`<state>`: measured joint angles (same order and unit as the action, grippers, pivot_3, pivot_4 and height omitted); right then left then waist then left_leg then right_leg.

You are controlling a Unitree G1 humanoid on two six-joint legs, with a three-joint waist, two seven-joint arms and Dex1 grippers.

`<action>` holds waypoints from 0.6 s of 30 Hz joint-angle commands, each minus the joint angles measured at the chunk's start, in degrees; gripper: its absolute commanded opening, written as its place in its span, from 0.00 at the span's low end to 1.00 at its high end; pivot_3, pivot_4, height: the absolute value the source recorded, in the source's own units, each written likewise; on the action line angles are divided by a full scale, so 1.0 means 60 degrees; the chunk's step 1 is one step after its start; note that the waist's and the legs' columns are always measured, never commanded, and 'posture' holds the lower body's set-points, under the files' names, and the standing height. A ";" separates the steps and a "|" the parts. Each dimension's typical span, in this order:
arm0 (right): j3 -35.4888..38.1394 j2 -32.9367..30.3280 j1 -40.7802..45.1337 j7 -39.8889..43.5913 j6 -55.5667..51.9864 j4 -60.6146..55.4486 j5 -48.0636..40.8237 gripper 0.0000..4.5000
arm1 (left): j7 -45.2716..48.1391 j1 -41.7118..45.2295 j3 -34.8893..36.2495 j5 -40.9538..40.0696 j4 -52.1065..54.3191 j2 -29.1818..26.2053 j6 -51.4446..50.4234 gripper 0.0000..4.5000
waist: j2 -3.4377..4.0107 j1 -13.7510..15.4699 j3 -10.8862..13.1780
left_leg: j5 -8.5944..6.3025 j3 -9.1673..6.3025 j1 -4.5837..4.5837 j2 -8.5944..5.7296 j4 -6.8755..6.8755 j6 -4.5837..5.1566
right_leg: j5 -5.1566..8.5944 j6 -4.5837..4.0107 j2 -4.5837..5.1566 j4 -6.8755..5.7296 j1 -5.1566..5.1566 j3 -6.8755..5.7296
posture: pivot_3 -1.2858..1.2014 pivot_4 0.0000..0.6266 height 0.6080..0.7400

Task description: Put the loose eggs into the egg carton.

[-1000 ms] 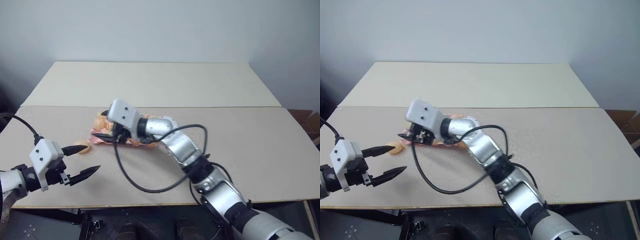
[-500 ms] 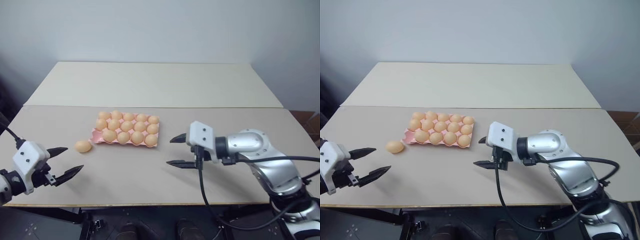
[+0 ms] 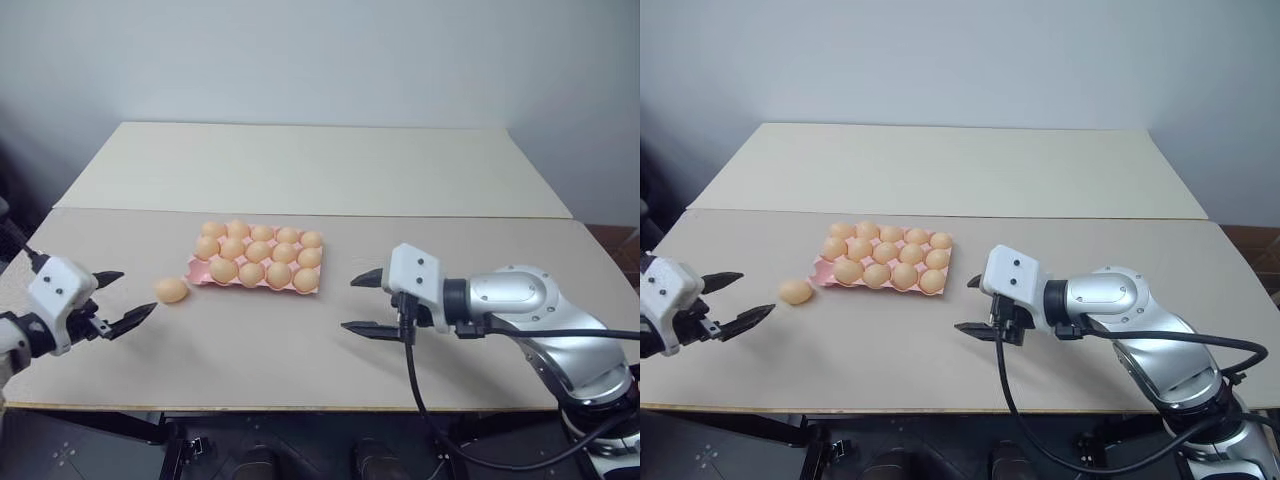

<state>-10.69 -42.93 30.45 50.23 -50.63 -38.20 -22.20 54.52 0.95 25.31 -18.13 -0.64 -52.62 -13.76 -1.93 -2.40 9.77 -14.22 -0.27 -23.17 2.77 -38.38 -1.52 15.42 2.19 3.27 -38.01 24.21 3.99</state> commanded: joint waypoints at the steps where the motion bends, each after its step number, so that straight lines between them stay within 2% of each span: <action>1: 0.0077 -0.0032 0.0013 -0.0227 0.0042 -0.0296 -0.0051 0.84 | 0.0321 0.0906 -0.0686 0.0356 -0.1338 -0.0132 0.0732 0.93 | -0.0001 0.0001 0.0000 | 0.0000 -0.0001 0.0000 0.0001 0.0000 0.0000 | 0.0000 0.0000 -0.0001 0.0000 -0.0001 -0.0001 | 0.52 0.24 1.00; 6: 0.0164 0.0069 0.0013 -0.0770 -0.0088 -0.0218 0.0089 0.84 | 0.0784 0.2337 -0.1807 0.0790 -0.3279 0.0078 0.1430 0.93 | -0.0002 0.0002 -0.0001 | 0.0000 0.0000 -0.0009 -0.0002 -0.0005 0.0000 | 0.0000 0.0000 0.0000 0.0000 0.0002 -0.0002 | 0.52 0.24 1.00; 18: 0.0234 0.0108 -0.0002 -0.1607 -0.0496 -0.0228 0.0103 0.84 | 0.1054 0.4404 -0.3041 0.1505 -0.6247 0.1003 0.2535 0.93 | -0.0005 0.0071 -0.0004 | 0.0000 -0.0007 -0.0017 -0.0002 -0.0039 0.0003 | 0.0000 0.0001 0.0000 -0.0014 -0.0006 -0.0009 | 0.52 0.24 1.00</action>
<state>-10.68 -42.02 30.09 41.26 -53.15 -38.19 -21.66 60.75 26.52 7.68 -10.06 -36.55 -46.64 0.76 -1.96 -1.97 9.75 -14.23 -0.31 -23.27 2.76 -38.64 -1.49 15.42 2.20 3.27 -38.10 24.16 3.93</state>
